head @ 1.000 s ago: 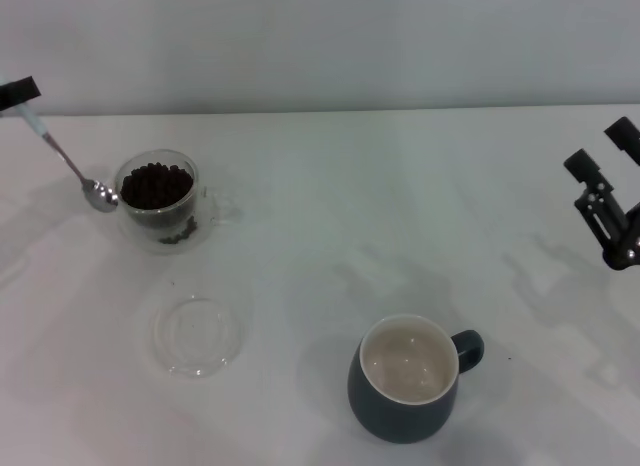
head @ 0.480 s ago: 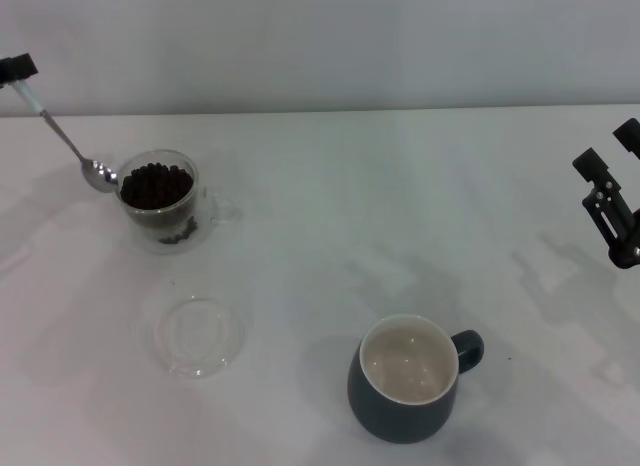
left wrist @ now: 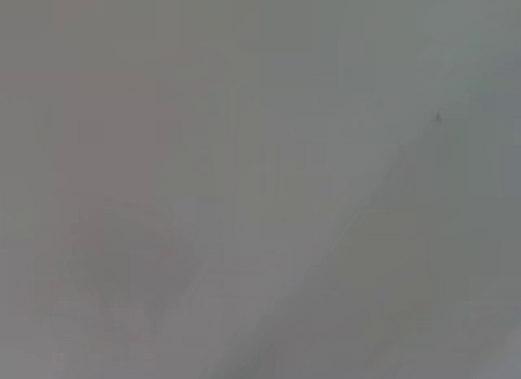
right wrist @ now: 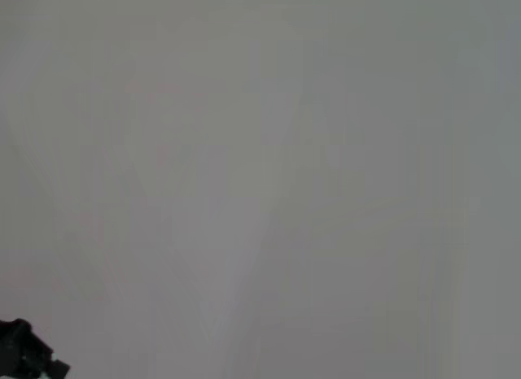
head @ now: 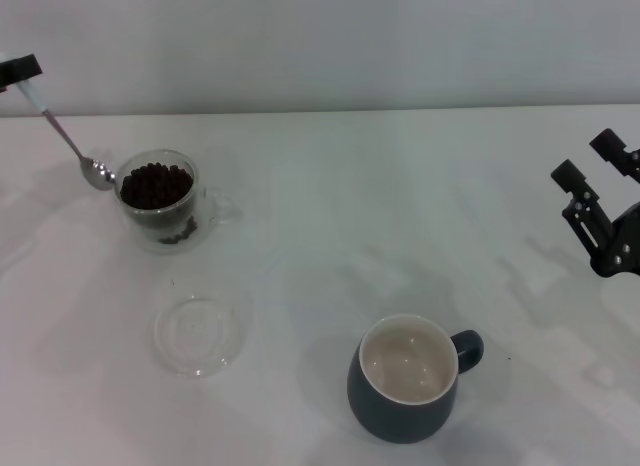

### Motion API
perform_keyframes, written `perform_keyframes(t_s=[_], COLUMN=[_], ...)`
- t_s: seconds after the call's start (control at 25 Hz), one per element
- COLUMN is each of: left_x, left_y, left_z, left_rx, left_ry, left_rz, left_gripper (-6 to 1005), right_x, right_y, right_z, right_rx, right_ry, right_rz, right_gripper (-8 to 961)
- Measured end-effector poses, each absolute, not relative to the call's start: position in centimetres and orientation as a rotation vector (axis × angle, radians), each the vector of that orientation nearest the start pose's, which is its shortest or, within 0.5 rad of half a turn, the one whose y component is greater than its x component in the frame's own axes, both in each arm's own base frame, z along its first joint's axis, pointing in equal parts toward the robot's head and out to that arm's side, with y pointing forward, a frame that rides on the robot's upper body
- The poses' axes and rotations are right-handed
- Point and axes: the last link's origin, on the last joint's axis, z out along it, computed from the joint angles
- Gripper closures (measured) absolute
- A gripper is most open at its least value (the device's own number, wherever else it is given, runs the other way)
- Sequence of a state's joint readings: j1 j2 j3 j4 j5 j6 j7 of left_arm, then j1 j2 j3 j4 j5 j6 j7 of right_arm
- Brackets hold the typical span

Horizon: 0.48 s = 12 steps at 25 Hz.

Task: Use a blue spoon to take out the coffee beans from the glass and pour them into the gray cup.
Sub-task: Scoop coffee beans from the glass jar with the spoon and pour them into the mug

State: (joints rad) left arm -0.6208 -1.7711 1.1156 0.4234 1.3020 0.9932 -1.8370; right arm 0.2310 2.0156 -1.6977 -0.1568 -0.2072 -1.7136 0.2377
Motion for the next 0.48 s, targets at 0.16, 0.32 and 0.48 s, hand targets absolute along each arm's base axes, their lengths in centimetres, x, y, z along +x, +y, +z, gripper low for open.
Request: perform_keyframes(t_s=[0.16,0.32,0.48], left_x=[-28.4,-27.9,-27.3], left_y=[44.0,44.5,44.6], left_z=[10.1,9.4,7.9], left_rx=[-2.030,-2.036,-2.062], left_ry=[-1.189,-1.185,-1.187], left_rz=[-0.819,-0.803,-0.779], left_gripper=[871,871,871], right_x=[31.2,31.1,31.1], right_y=[24.0,24.0,24.0], right_z=[1.2,1.0,1.0], right_rx=[-1.855,-1.866,-1.868], right_ry=[0.081,0.085,0.087], right_rz=[0.998,1.001,1.002], right_gripper=[508,508,509])
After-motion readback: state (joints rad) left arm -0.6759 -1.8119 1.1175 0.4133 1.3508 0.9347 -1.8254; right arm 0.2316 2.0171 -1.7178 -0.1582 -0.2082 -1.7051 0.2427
